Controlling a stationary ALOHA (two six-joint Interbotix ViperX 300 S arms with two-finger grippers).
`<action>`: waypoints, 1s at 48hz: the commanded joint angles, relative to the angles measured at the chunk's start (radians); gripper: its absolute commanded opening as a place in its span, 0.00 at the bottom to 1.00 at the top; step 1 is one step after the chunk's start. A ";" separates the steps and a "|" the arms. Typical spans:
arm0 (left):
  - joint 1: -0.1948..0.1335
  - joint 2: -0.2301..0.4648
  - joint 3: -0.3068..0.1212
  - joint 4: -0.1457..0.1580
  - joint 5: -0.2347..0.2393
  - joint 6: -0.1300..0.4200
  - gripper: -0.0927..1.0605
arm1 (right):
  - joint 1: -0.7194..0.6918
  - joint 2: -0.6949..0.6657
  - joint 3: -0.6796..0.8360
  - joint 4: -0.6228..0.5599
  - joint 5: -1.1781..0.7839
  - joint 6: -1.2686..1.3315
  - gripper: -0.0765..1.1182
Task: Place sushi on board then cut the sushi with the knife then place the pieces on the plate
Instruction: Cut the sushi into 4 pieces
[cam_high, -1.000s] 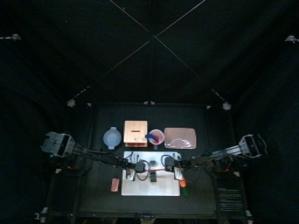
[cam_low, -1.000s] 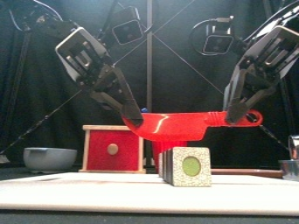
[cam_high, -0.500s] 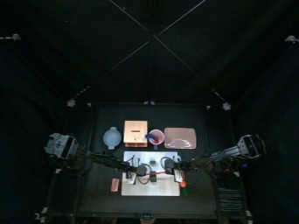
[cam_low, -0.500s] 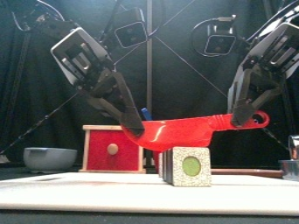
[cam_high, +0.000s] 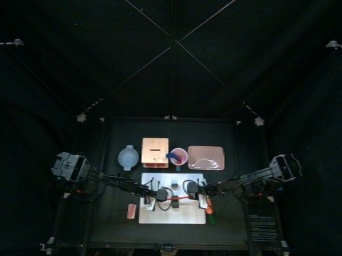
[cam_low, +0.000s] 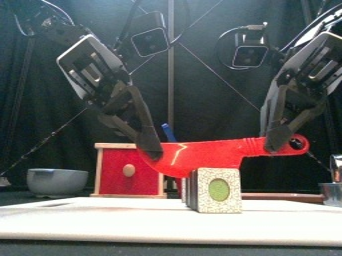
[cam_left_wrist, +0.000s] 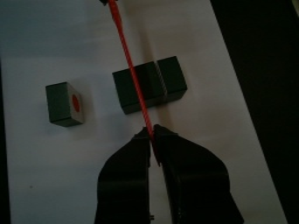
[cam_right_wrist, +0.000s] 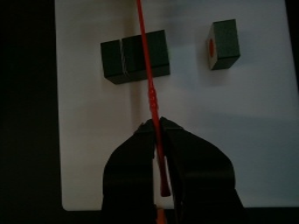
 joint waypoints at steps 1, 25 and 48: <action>-0.021 0.003 -0.002 0.000 0.005 0.002 0.46 | 0.000 0.020 -0.006 0.014 0.000 0.003 0.35; -0.014 0.057 -0.005 0.000 0.017 0.005 0.46 | 0.002 0.104 -0.026 0.017 0.009 -0.006 0.35; 0.035 0.052 -0.009 0.040 0.017 0.006 0.46 | -0.040 0.100 -0.031 -0.015 0.011 -0.008 0.35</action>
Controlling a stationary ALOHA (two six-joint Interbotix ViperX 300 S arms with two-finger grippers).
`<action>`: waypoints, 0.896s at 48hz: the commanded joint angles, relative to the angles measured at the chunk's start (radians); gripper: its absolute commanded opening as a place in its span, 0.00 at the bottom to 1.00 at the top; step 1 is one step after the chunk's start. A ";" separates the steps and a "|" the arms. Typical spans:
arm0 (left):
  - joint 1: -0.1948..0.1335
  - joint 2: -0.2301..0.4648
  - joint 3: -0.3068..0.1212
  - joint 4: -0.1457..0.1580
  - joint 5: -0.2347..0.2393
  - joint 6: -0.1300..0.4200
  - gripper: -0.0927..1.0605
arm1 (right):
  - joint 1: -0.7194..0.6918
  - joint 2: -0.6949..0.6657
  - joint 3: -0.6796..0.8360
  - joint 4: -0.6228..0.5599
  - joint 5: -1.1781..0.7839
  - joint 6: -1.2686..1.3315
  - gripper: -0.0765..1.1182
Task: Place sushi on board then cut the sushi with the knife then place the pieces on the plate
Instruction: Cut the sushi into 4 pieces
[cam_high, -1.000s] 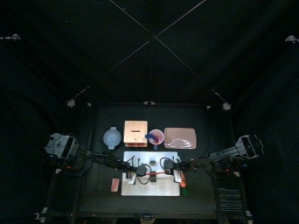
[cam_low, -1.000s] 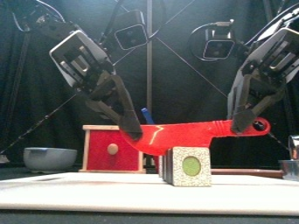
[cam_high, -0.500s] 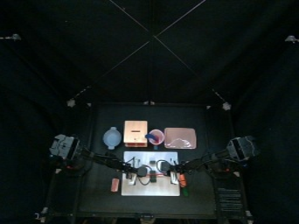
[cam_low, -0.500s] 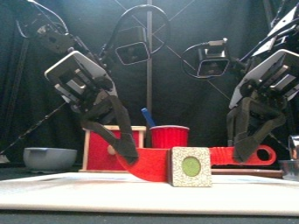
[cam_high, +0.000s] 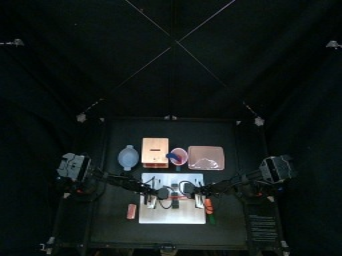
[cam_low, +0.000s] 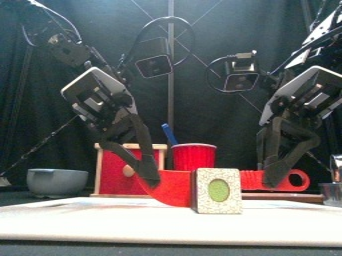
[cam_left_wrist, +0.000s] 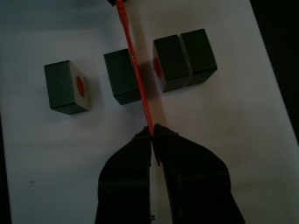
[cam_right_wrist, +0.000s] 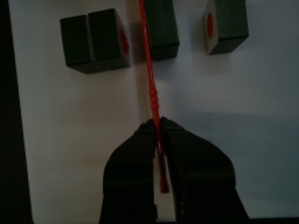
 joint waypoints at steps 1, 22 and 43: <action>-0.003 -0.014 -0.006 0.005 0.008 0.002 0.46 | -0.014 -0.026 -0.003 -0.002 0.011 -0.002 0.35; -0.028 -0.129 -0.028 0.005 0.080 0.002 0.46 | 0.012 -0.183 -0.026 -0.005 0.071 0.005 0.35; -0.092 -0.089 -0.037 -0.038 0.078 -0.003 0.46 | 0.080 -0.169 -0.020 0.038 0.061 0.009 0.35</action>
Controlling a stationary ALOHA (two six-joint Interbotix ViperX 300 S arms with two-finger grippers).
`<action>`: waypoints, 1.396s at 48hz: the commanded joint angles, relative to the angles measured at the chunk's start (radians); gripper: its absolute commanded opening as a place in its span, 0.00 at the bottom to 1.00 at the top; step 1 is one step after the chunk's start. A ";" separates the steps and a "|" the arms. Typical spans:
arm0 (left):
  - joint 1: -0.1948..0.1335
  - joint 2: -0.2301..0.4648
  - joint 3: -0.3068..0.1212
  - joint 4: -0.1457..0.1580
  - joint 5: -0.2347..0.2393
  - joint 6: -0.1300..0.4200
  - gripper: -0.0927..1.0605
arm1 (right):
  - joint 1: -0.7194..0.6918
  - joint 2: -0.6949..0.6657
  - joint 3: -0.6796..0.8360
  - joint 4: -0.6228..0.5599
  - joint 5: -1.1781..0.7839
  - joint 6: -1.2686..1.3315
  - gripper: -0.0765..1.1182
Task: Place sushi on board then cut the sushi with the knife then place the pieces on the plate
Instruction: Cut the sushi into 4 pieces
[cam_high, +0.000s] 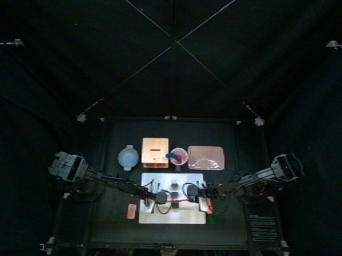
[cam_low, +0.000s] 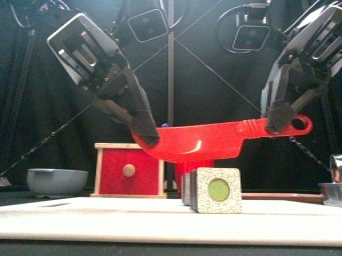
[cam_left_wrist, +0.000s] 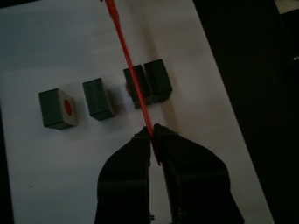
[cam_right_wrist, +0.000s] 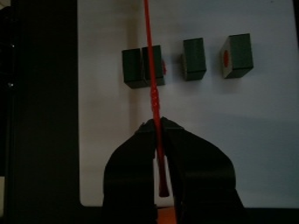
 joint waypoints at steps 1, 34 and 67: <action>-0.023 0.003 -0.014 -0.020 0.005 0.003 0.46 | 0.003 -0.008 -0.006 0.014 0.002 0.000 0.35; -0.038 0.009 -0.017 -0.063 0.009 0.003 0.46 | 0.020 0.011 -0.006 0.038 -0.014 0.002 0.35; -0.037 0.071 -0.014 -0.066 0.012 0.000 0.46 | 0.025 0.107 -0.009 0.063 -0.032 0.008 0.35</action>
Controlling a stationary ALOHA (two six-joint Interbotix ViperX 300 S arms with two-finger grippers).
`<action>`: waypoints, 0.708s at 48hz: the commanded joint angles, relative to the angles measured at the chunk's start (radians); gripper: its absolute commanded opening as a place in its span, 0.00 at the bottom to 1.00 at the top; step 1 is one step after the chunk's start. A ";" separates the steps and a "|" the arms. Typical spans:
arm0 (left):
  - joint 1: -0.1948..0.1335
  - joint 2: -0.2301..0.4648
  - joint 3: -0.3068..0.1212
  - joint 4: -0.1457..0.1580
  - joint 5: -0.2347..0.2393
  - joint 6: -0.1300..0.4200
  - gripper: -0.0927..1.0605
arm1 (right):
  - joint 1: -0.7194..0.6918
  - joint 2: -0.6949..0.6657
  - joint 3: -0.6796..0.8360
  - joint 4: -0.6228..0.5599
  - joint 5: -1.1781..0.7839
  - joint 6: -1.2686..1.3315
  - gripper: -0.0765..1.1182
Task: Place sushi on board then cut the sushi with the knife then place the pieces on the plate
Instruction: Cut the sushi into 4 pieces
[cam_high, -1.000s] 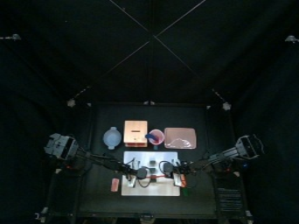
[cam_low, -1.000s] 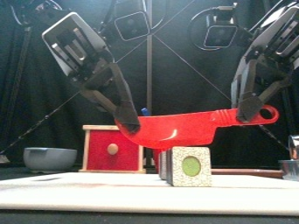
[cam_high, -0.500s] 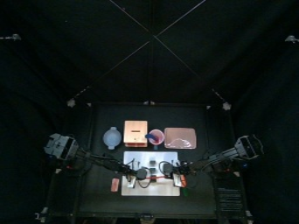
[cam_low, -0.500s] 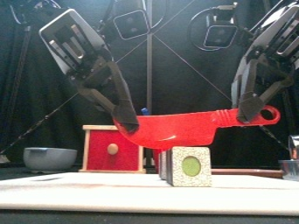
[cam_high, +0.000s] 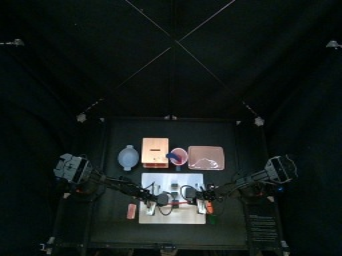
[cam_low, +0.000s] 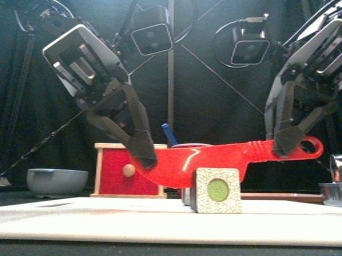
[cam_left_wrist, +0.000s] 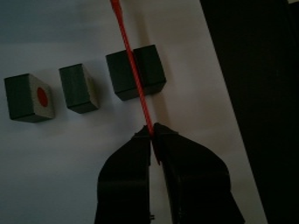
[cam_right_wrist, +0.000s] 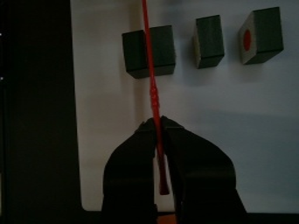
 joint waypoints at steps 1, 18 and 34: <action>-0.023 0.012 -0.002 -0.009 0.012 0.000 0.46 | 0.005 0.017 -0.003 0.023 -0.003 0.005 0.35; -0.032 0.034 -0.006 -0.086 0.020 0.003 0.46 | 0.051 0.060 -0.012 0.087 -0.002 0.005 0.35; -0.066 0.020 -0.011 -0.112 0.023 0.003 0.46 | 0.083 0.058 -0.038 0.110 0.002 0.005 0.35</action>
